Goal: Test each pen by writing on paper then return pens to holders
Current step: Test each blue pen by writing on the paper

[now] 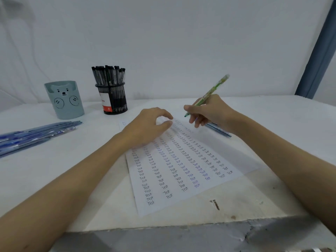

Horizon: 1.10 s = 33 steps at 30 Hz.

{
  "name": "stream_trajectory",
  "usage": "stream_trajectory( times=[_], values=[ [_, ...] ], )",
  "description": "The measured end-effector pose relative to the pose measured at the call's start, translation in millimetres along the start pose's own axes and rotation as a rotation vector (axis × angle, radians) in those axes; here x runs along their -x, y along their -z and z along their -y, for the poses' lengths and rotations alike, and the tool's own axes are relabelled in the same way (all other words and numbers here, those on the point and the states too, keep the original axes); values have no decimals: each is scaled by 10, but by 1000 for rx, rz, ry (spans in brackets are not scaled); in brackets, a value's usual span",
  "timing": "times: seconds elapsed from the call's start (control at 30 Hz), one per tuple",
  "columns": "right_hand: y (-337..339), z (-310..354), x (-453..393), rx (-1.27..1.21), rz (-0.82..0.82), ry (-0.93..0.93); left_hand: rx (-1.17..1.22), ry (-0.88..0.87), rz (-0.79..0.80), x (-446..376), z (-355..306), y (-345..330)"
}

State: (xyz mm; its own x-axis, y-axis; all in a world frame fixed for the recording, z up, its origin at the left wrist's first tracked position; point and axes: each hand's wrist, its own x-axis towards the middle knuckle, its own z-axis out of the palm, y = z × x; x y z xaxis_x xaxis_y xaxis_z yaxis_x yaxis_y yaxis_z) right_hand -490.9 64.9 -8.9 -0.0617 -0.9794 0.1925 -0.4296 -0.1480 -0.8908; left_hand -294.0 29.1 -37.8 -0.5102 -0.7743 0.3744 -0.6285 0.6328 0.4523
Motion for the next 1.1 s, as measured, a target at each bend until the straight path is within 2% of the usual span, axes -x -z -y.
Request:
stream_trajectory(
  times=[0.1,0.3,0.47,0.53,0.63,0.83,0.97,1.1],
  values=[
    [113,81,180,62,-13,-28,17,-24,6,12,-211,26],
    [595,96,909,57,-188,-70,78,-143,13,189,-1007,-102],
    [1145,-77,1930,-3,-388,-124,210,-307,39,595,-1927,-475],
    [1398,-233,2460,10,-479,-153,258,-426,107,835,-2343,-764],
    [1663,-535,3149,19,-511,-223,273,-546,254,1098,-2778,-1237],
    [1898,-1663,4391,-46,-714,-483,163,-632,604,1504,-3267,-2523],
    [1769,-2619,4971,5,-670,-752,78,-589,787,1765,-3350,-3308],
    [1436,-3454,5314,74,-510,-1023,36,-477,958,2035,-3223,-4009]
  ],
)
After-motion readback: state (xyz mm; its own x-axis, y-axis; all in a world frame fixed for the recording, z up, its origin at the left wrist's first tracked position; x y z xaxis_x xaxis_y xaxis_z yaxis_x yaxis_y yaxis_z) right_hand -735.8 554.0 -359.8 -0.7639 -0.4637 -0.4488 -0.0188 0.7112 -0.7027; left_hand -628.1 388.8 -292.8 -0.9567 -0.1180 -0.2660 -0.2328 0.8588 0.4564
